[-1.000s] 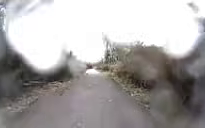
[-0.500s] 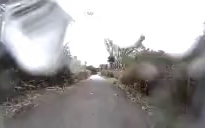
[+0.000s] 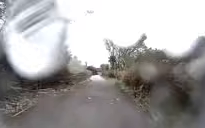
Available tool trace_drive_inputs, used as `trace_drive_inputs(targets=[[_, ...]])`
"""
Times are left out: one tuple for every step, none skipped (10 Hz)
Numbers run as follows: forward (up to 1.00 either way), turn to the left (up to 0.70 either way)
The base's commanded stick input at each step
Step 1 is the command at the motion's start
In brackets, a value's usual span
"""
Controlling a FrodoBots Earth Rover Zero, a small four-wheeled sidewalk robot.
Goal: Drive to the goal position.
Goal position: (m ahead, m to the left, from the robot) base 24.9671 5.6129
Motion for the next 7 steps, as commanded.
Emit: trace_drive_inputs(targets=[[0.85, 0.0], [0.85, 0.05], [0.85, 0.25], [0.85, 0.34], [0.85, 0.3], [0.85, 0.06], [0.85, 0.0]])
